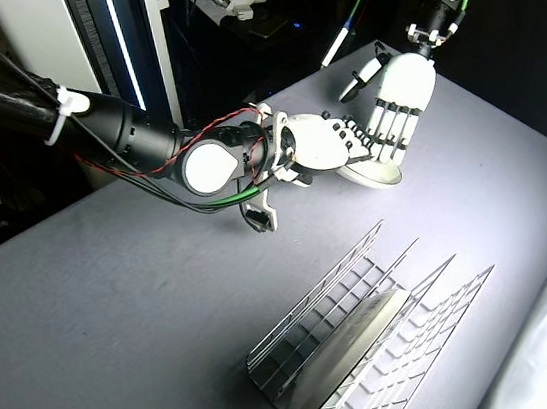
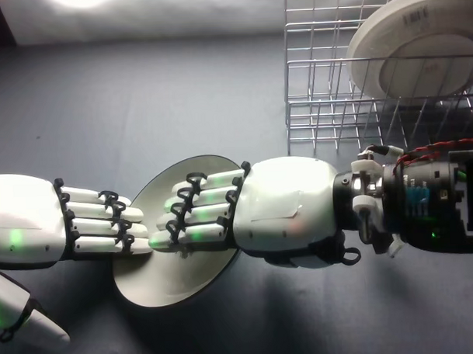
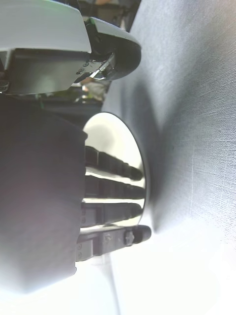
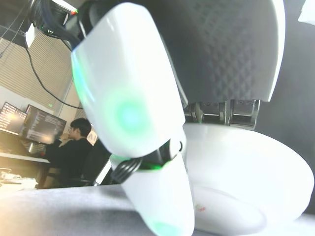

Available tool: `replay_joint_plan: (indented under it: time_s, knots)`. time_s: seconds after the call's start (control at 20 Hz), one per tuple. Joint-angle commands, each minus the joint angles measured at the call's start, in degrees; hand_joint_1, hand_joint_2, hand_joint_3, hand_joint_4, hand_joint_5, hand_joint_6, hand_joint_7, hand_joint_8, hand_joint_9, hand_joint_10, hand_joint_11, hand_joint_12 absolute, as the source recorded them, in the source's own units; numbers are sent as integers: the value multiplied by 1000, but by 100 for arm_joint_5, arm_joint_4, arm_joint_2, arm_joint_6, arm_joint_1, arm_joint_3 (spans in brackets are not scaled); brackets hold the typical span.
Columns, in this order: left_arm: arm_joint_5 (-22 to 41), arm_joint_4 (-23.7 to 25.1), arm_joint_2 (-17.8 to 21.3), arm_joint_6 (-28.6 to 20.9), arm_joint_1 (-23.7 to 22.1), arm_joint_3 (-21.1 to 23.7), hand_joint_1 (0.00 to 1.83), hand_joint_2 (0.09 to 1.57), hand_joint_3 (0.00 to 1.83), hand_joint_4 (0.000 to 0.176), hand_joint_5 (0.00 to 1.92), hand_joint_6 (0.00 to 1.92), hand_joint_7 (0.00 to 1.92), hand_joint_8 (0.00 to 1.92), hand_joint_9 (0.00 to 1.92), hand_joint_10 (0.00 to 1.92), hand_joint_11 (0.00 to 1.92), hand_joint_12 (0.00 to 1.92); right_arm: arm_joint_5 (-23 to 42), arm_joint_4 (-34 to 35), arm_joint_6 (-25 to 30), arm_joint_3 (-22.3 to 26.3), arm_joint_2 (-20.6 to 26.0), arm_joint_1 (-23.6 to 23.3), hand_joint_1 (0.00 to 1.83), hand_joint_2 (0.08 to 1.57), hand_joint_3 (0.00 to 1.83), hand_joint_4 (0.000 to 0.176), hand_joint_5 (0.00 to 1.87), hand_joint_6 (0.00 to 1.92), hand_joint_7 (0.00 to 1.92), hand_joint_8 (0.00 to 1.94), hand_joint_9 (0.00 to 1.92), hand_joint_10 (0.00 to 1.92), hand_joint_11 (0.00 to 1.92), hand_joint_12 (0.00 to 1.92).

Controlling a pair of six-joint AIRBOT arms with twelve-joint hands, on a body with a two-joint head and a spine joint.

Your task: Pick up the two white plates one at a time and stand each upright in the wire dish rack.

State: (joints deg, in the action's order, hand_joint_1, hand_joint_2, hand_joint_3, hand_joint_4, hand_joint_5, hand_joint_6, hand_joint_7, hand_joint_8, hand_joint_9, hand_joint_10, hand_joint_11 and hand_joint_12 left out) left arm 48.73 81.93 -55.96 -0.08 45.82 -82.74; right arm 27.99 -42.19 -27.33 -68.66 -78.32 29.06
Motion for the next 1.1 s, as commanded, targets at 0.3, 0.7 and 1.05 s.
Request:
replay_joint_plan:
  time_s: [0.3,0.7,1.05]
  knots:
    - [163,622,-147,2,71,60,0,1105,1,0,0,0,0,0,0,0,0,0,532,127,-21,-184,-202,71,1633,1164,22,0,0,0,0,0,0,0,63,32]
    - [163,620,-143,2,82,53,0,1107,1,0,6,2,0,0,0,0,0,0,532,128,-21,-352,-299,74,1389,1101,0,0,896,986,1048,813,981,1166,864,1324]
    - [163,598,-110,2,89,51,0,1106,1,0,0,0,0,0,0,0,0,0,598,128,-23,-425,-350,71,1385,1100,0,0,867,980,1078,834,981,1173,904,1311]
